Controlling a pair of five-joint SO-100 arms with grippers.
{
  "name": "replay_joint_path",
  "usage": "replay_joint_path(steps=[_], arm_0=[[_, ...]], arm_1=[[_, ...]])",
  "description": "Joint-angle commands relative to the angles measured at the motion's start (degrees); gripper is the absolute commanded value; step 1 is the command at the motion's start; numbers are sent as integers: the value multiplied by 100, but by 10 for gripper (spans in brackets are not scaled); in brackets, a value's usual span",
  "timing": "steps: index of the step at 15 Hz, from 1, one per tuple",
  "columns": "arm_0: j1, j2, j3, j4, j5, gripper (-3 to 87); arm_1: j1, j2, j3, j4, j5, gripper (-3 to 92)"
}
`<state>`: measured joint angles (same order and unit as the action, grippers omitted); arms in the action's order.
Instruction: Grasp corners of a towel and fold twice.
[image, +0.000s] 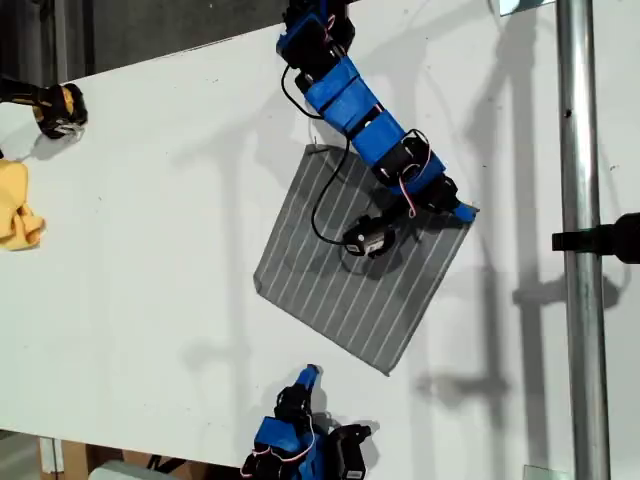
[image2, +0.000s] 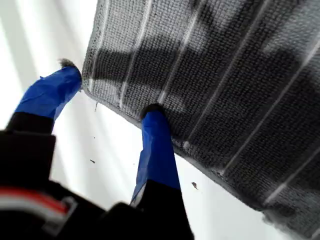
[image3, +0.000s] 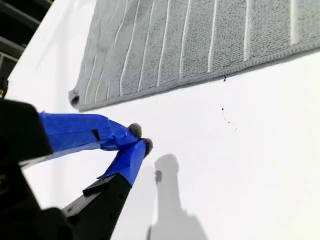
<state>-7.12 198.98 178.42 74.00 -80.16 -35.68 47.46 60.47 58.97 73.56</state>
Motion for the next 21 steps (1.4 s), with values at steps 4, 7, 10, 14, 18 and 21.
replay_joint_path(steps=[4,7,10,14,18,21], arm_0=[[-44,26,35,0,-35,-15],[-26,26,35,0,-35,-15],[-53,26,35,0,0,-15],[-53,26,35,0,0,-15],[-53,26,35,-9,0,-15],[-53,26,35,-9,0,-15]], arm_1=[[149,-940,-396,167,-9,258],[334,-1336,-396,923,167,261],[334,-1441,-422,1345,290,248],[272,-958,-431,1345,387,6],[264,-360,53,1371,360,2],[404,483,510,1556,299,5]])
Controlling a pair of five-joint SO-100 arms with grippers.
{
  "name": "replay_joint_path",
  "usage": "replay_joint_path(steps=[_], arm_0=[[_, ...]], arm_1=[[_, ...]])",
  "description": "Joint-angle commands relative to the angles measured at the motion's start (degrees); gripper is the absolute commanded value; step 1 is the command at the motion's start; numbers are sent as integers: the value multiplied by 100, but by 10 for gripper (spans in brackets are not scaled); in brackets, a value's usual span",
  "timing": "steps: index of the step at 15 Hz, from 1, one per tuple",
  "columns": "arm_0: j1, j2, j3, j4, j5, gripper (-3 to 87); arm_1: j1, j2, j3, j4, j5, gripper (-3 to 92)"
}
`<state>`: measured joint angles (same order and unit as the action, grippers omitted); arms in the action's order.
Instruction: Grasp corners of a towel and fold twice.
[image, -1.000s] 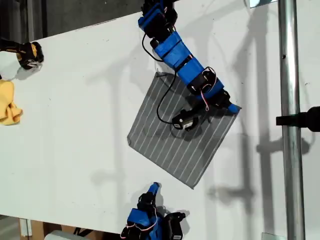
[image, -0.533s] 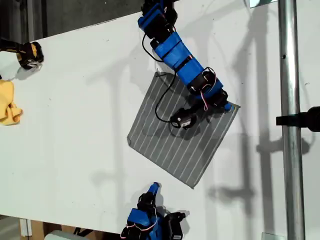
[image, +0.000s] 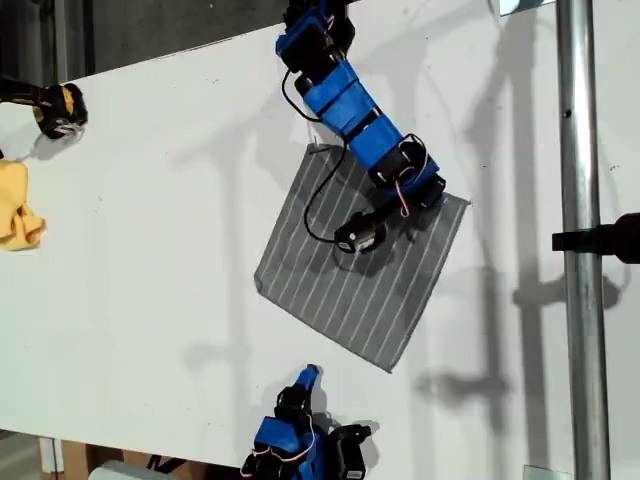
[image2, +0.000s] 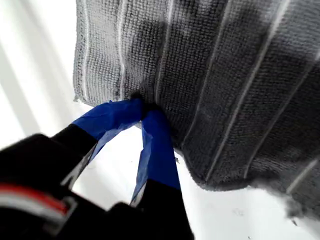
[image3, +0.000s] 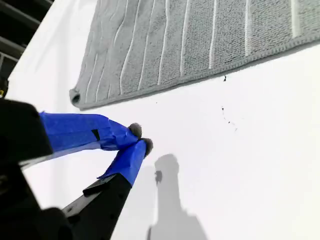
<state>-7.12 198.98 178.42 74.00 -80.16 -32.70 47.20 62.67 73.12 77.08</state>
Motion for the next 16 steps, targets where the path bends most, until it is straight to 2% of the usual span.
replay_joint_path(steps=[1,9,13,16], arm_0=[[-53,26,35,-9,9,-15],[-70,26,35,-18,44,-15],[-70,26,35,-18,53,-15],[-114,26,35,-26,88,-15]], arm_1=[[167,1002,571,141,-105,4],[114,1758,387,176,-431,2],[-114,1784,-9,-141,-448,208],[-176,2065,-114,-360,-439,252]])
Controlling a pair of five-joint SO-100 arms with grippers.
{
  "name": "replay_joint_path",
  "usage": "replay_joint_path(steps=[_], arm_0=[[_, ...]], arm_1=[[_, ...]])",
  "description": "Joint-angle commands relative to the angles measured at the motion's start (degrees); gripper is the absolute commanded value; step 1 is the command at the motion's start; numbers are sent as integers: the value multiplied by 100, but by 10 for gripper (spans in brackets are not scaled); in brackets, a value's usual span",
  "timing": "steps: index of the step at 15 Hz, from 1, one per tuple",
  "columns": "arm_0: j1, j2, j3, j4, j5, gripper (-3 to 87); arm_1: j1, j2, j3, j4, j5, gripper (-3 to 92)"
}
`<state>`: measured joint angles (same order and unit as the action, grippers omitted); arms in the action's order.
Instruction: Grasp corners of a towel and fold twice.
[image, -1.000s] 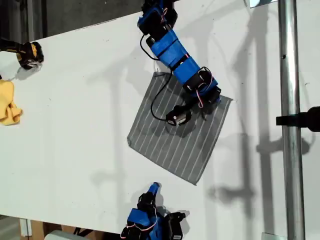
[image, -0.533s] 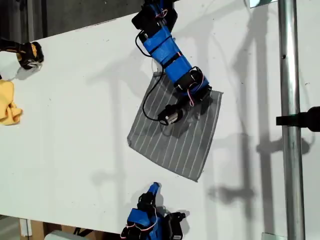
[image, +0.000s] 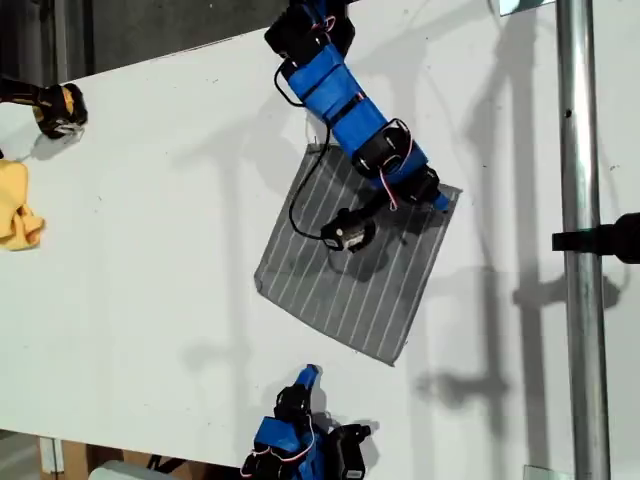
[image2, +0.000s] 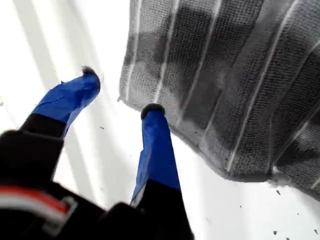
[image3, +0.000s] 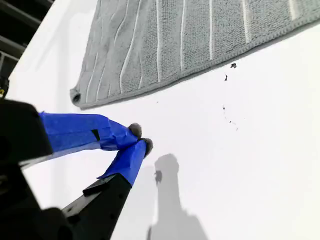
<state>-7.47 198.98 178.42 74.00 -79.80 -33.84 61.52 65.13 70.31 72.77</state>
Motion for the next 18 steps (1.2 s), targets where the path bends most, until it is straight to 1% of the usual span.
replay_joint_path(steps=[1,3,6,11,12,13,14,15,18], arm_0=[[-79,26,35,-26,53,-15],[-79,26,35,-35,53,-15],[-53,26,35,-26,18,-15],[-53,26,35,-26,18,-15],[-44,26,35,-26,0,-15],[-18,26,35,-18,-26,-15],[-9,26,35,-18,-35,-15],[-18,26,35,-18,-26,-15],[-26,26,35,-18,-26,-15]], arm_1=[[-62,686,-360,-97,-35,272],[-105,360,-299,-149,-9,294],[-202,-220,-299,-387,70,300],[-141,-1336,-299,-53,246,296],[-88,-1397,-299,-9,246,265],[-44,-1433,-290,0,202,183],[-18,-1433,-290,44,237,45],[9,-1415,-299,44,176,5],[44,-1362,-299,123,167,-1]])
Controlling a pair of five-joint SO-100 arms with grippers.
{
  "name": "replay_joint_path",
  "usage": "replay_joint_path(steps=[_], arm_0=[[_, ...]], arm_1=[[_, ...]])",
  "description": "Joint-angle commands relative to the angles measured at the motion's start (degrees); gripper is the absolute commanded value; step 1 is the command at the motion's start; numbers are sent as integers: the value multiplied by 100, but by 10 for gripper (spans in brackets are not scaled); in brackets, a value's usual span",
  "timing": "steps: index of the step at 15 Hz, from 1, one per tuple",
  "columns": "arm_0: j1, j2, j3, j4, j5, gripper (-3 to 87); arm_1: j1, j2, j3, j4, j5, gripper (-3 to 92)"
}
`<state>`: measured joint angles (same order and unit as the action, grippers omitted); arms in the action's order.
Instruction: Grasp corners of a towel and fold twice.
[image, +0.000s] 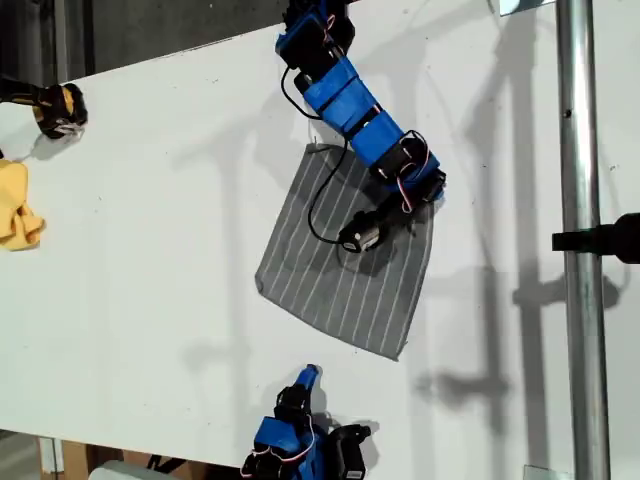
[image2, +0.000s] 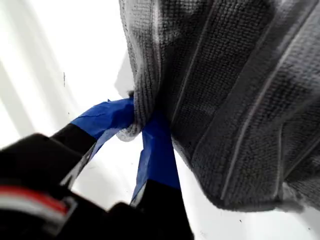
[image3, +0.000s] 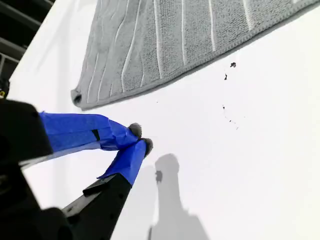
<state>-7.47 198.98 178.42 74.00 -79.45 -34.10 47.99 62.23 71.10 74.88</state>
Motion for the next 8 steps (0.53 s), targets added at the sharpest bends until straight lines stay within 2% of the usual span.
replay_joint_path(steps=[1,5,8], arm_0=[[-26,26,35,-18,-53,-15],[9,26,35,-35,-79,-15],[431,9,-668,-264,-334,-16]], arm_1=[[70,26,-9,44,-44,-1],[88,483,-18,-35,-237,-1],[141,562,-18,-35,-281,-1]])
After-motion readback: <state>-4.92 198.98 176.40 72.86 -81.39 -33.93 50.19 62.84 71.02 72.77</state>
